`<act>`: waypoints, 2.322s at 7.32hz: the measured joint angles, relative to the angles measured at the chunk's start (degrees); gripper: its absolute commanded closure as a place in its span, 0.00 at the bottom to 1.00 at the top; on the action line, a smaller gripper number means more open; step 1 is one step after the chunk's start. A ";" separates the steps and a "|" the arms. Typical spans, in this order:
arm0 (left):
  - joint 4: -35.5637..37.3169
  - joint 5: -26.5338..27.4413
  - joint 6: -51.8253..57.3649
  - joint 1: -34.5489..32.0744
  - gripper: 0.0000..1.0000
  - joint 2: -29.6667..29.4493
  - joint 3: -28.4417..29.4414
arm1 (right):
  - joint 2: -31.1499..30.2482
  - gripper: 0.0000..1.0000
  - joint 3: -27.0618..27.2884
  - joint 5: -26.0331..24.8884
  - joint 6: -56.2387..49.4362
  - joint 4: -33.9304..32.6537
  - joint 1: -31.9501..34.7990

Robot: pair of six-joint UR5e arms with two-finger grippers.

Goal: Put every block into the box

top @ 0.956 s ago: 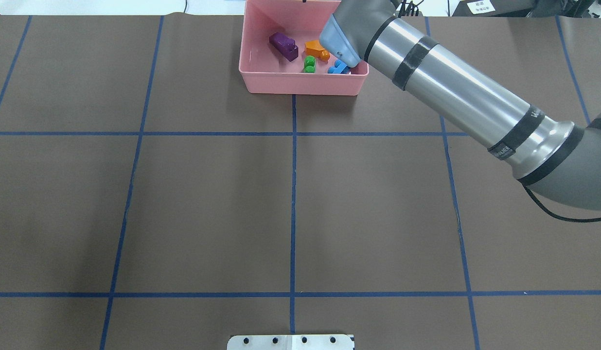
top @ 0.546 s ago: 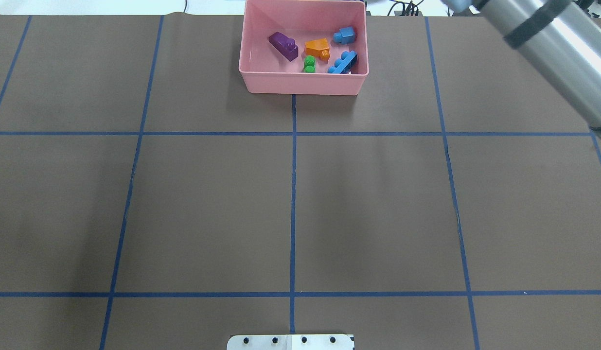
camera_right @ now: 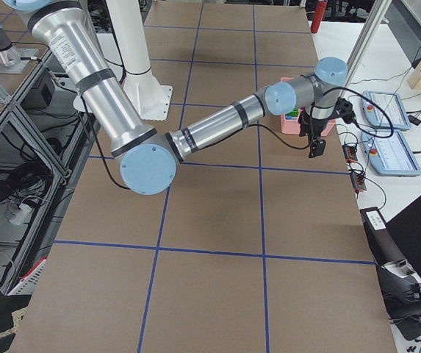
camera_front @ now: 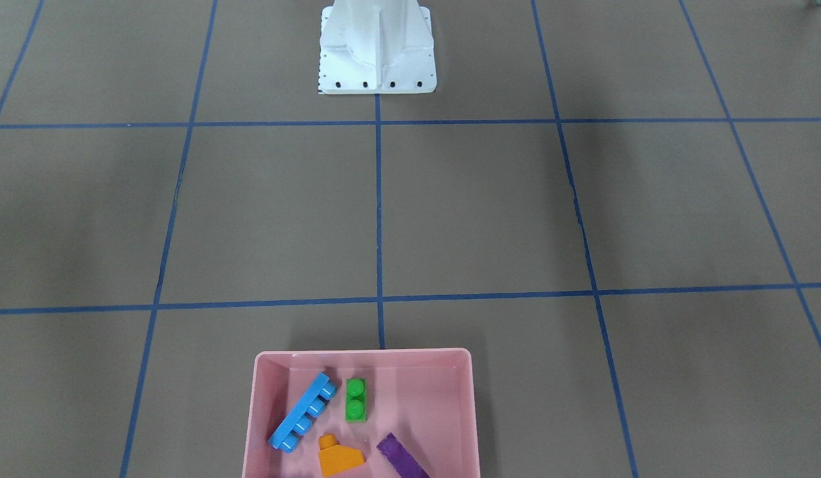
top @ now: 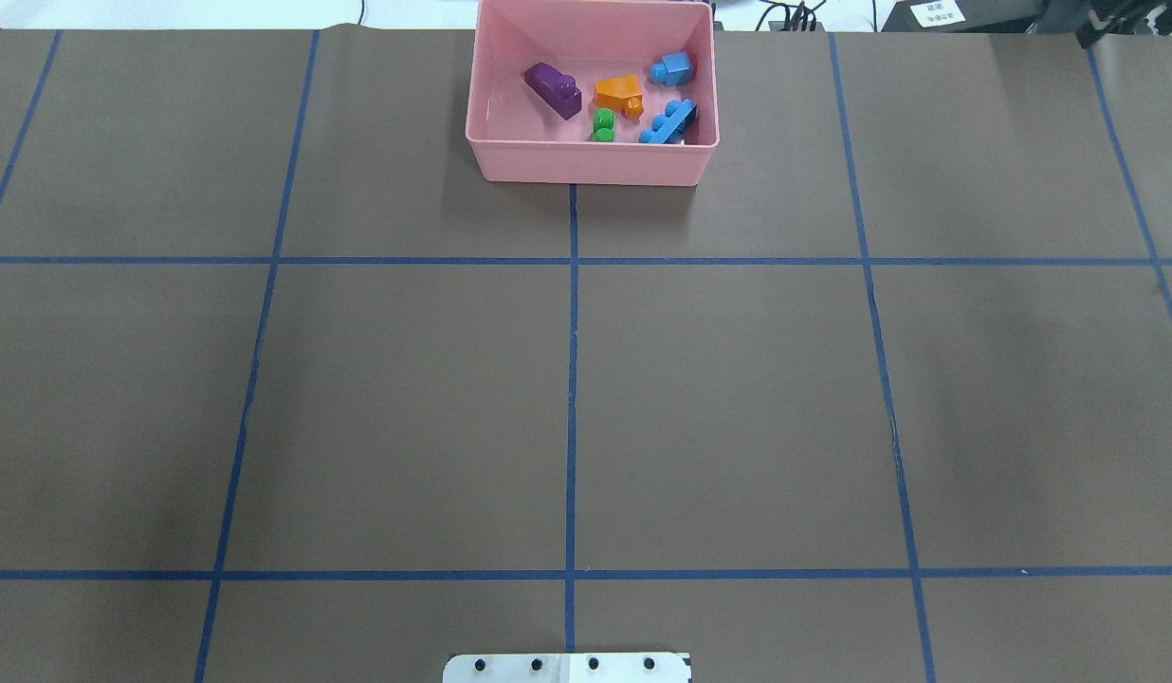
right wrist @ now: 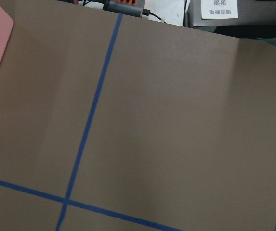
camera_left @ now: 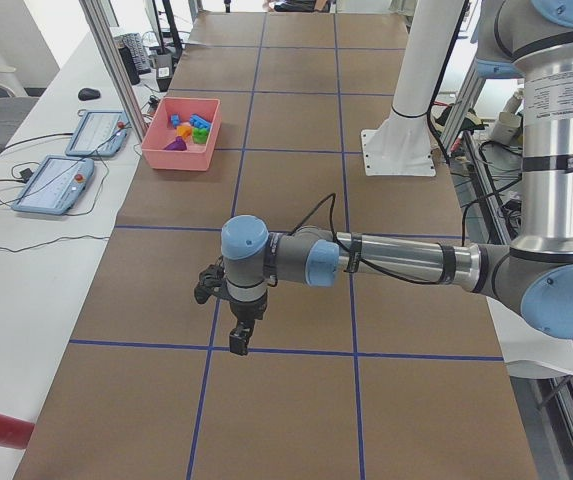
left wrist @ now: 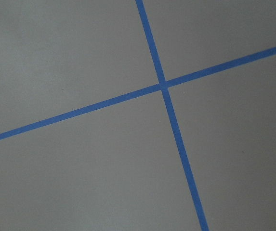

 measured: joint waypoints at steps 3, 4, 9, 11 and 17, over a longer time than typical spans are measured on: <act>1.92 -6.44 1.94 -3.01 0.00 0.23 0.37 | -9.24 0.00 1.28 1.07 -6.93 0.24 4.36; 1.84 -6.89 1.34 -3.12 0.00 0.22 0.33 | -13.87 0.00 3.28 0.97 -8.12 0.08 6.55; 1.45 -7.13 -3.07 -3.08 0.00 -0.50 0.23 | -28.81 0.00 7.19 0.65 -16.34 -0.54 16.66; 1.43 -7.12 -3.18 -3.05 0.00 -0.50 0.28 | -33.01 0.00 8.76 0.11 -16.21 0.61 16.09; 1.43 -6.77 -3.23 -2.87 0.00 -0.59 0.62 | -35.32 0.00 10.55 -1.08 -5.96 9.38 7.67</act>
